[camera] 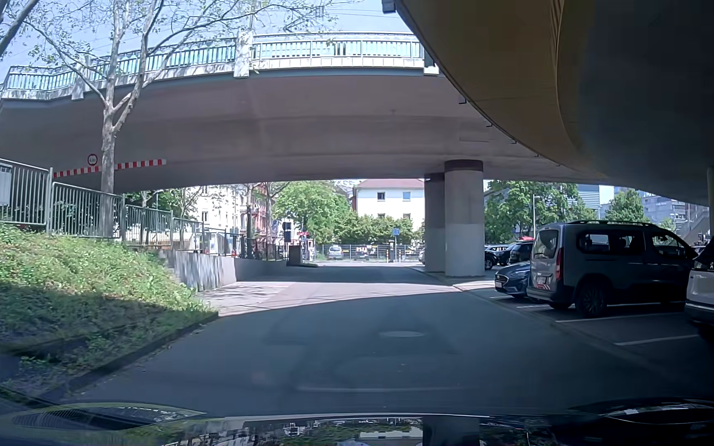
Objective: Follow the waypoints while adhering to traffic rules and regulations
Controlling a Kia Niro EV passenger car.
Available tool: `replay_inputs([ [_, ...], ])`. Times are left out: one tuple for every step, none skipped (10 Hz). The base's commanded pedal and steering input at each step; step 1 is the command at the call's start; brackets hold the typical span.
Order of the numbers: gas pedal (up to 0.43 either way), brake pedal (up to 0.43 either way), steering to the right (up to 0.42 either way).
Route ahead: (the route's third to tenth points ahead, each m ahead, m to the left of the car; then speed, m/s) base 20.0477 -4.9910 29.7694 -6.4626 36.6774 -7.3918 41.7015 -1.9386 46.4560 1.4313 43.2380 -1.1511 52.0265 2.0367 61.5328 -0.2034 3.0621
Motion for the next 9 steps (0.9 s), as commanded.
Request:
replay_inputs([
  [0.059, 0.0, 0.084],
  [0.059, 0.0, 0.073],
  [0.059, 0.0, 0.062],
  [0.059, 0.0, 0.049],
  [0.059, 0.0, 0.04],
  [0.059, 0.0, 0.035],
  [0.059, 0.0, 0.035],
  [0.059, 0.0, 0.031],
  [0.059, 0.0, 0.02],
])
